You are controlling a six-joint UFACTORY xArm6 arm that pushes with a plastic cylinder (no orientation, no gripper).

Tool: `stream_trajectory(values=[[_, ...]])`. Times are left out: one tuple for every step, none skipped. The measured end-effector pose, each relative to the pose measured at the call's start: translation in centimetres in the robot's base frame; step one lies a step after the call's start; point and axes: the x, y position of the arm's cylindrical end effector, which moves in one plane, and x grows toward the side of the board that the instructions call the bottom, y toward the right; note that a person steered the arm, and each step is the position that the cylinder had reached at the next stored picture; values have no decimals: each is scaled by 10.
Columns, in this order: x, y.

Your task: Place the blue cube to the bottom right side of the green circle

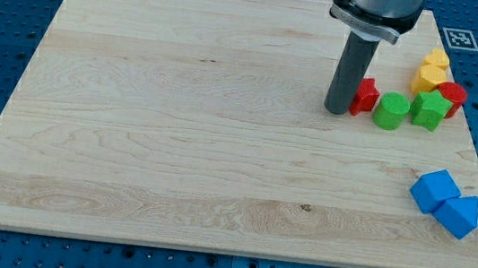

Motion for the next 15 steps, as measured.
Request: stream_trajectory(values=[[8, -1], [49, 4], [66, 45], [63, 100], [65, 155], [101, 197], [137, 184], [134, 102], [109, 18], [91, 0], [107, 42], [110, 64], [110, 92], [104, 115], [83, 127]])
